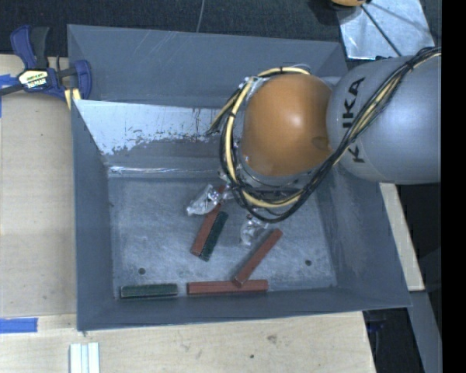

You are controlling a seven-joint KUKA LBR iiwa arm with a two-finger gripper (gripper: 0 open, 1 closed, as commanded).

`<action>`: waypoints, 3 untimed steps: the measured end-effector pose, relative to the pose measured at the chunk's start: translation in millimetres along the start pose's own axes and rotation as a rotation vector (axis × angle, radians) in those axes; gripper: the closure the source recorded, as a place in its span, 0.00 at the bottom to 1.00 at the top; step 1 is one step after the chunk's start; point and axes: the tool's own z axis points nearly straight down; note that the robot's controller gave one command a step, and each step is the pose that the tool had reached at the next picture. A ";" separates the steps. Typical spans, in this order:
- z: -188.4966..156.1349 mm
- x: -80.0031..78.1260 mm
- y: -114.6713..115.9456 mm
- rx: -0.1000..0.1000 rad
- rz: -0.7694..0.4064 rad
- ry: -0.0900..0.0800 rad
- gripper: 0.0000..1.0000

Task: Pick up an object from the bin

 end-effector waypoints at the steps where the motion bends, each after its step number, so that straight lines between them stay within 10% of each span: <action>1: 0.6 0.2 0.4 -0.001 0.001 0.001 0.00; 2: 55.7 -25.5 -26.3 0.002 -0.147 -0.006 1.00; 3: 55.6 -25.5 -26.3 0.002 -0.147 -0.006 1.00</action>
Offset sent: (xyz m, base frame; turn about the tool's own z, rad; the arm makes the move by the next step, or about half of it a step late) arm 0.0334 0.0039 -0.0602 -0.1499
